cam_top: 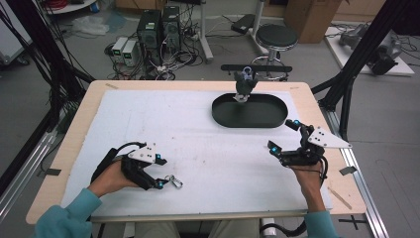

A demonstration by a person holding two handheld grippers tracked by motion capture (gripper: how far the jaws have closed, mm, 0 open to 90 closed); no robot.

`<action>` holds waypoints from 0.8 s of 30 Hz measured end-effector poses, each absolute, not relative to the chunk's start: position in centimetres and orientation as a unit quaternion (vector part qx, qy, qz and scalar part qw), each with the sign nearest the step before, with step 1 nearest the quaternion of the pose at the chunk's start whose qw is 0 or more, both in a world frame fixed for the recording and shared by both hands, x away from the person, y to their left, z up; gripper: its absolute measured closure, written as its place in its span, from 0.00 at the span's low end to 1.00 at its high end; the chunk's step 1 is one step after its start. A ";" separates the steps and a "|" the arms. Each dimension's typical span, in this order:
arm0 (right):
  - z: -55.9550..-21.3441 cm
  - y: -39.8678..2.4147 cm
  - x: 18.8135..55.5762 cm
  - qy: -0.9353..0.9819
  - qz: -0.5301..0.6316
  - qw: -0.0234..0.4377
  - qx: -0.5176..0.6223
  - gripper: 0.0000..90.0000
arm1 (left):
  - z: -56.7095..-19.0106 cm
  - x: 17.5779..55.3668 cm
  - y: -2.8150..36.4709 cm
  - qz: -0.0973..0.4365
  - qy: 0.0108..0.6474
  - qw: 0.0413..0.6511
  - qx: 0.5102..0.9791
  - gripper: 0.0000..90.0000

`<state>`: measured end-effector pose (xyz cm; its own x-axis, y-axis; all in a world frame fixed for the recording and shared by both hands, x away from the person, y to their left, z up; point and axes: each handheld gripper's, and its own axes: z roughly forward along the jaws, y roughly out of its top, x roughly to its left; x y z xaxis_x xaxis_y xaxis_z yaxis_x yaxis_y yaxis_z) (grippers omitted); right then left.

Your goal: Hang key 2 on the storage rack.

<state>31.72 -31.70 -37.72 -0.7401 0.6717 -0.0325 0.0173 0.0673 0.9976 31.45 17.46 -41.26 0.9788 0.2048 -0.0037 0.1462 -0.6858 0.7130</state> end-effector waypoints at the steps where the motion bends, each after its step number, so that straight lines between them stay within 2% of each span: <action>1: -37.7 -31.7 31.7 0.684 0.634 0.256 0.253 0.01 | -41.3 31.5 17.4 0.036 0.095 0.382 0.918 0.36; 9: -37.7 -31.6 31.7 0.684 0.635 0.257 0.252 0.01 | -41.8 31.6 17.0 0.022 0.097 0.363 0.926 0.44; 24: -37.8 -31.5 31.9 0.686 0.633 0.257 0.251 0.01 | -41.9 31.6 16.8 0.012 0.104 0.344 0.933 0.73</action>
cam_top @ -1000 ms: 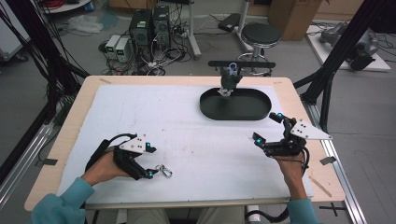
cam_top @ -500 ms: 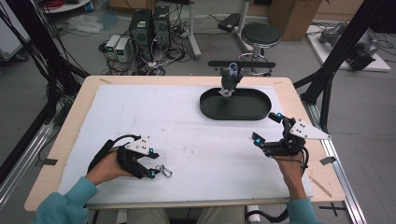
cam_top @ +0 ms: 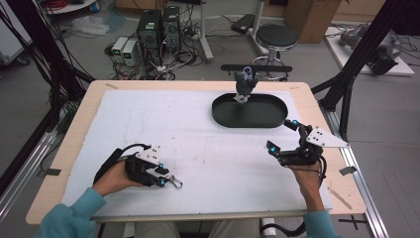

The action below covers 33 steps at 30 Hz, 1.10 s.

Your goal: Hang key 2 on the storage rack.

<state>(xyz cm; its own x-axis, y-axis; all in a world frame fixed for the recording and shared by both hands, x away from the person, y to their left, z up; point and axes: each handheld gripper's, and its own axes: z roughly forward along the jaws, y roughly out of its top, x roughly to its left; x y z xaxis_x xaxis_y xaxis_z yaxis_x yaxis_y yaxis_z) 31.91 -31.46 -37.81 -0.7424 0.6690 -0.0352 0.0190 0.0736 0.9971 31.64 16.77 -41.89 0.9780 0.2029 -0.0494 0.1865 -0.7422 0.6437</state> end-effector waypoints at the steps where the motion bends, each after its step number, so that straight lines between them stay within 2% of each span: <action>1: -37.8 -31.5 31.9 0.686 0.633 0.255 0.252 0.01 | -41.9 31.7 16.8 0.013 0.103 0.342 0.934 0.74; 21: -37.8 -31.6 31.9 0.687 0.632 0.253 0.255 0.01 | -42.0 31.8 16.2 0.024 0.101 0.326 0.940 0.86; 33: -37.9 -31.4 32.0 0.688 0.631 0.251 0.254 0.01 | -41.9 31.7 16.2 0.020 0.097 0.331 0.939 0.97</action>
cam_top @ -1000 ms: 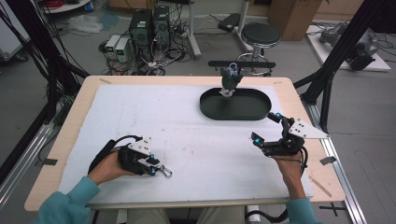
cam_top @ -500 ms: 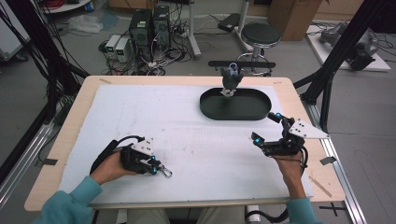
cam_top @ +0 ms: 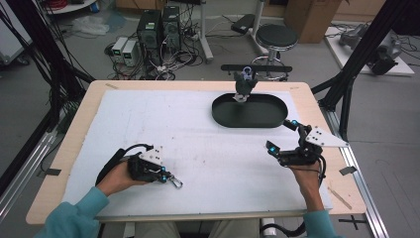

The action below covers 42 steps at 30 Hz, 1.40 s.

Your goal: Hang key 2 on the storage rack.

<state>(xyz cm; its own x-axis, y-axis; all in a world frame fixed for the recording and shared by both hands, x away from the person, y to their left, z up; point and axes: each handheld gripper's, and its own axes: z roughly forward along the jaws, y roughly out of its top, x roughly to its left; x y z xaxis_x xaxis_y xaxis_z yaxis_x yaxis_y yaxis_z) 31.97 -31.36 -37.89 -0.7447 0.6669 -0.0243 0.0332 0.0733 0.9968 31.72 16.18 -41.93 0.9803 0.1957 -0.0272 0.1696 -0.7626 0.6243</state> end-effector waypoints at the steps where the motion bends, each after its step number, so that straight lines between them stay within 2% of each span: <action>1: -37.9 -31.3 32.0 0.689 0.632 0.251 0.253 0.01 | -42.0 31.7 16.2 0.024 0.098 0.333 0.938 0.97; 9: -37.9 -31.2 32.0 0.690 0.633 0.247 0.250 0.01 | -41.8 31.6 16.3 0.032 0.098 0.336 0.936 0.98; 22: -37.1 -30.4 32.5 0.702 0.633 0.232 0.229 0.01 | -40.3 32.0 17.0 0.055 0.121 0.407 0.904 0.98; 34: -35.7 -28.1 33.2 0.729 0.628 0.201 0.183 0.01 | -38.9 32.8 16.3 0.060 0.129 0.473 0.870 0.98; 42: -34.7 -26.1 34.0 0.761 0.612 0.161 0.144 0.01 | -37.6 33.5 14.8 0.060 0.118 0.515 0.847 0.98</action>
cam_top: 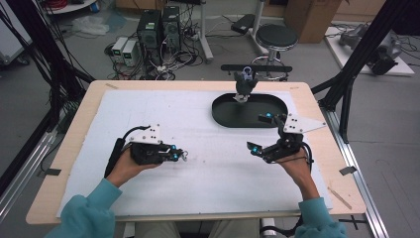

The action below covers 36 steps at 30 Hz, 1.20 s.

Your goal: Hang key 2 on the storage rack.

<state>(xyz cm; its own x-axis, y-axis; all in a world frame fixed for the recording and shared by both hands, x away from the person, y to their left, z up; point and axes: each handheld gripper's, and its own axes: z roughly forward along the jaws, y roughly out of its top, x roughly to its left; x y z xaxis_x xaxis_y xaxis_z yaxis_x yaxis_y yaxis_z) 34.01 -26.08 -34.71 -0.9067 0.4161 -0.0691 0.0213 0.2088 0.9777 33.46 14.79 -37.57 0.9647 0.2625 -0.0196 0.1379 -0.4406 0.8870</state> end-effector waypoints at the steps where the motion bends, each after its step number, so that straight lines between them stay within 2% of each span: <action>1: -34.6 -25.8 34.1 0.764 0.611 0.157 0.136 0.01 | -37.4 33.5 14.7 0.060 0.119 0.519 0.844 0.98; 10: -33.7 -23.1 35.1 0.786 0.598 0.127 0.095 0.01 | -35.8 34.1 13.6 0.052 0.116 0.551 0.825 0.98; 24: -32.4 -19.7 36.8 0.803 0.588 0.085 0.045 0.02 | -34.4 35.3 12.1 0.044 0.110 0.565 0.817 0.98; 36: -32.6 -18.0 37.6 0.819 0.571 0.052 0.023 0.07 | -33.7 35.5 11.1 0.040 0.096 0.576 0.811 0.98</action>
<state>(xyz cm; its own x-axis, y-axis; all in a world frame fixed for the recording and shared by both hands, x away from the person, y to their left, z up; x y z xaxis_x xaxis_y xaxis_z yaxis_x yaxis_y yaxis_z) 37.58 -18.00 -32.56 -0.9935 0.0978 -0.0581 -0.0208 0.3457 0.9381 35.49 11.06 -33.73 0.9782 0.2026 -0.0455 0.1098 -0.3189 0.9414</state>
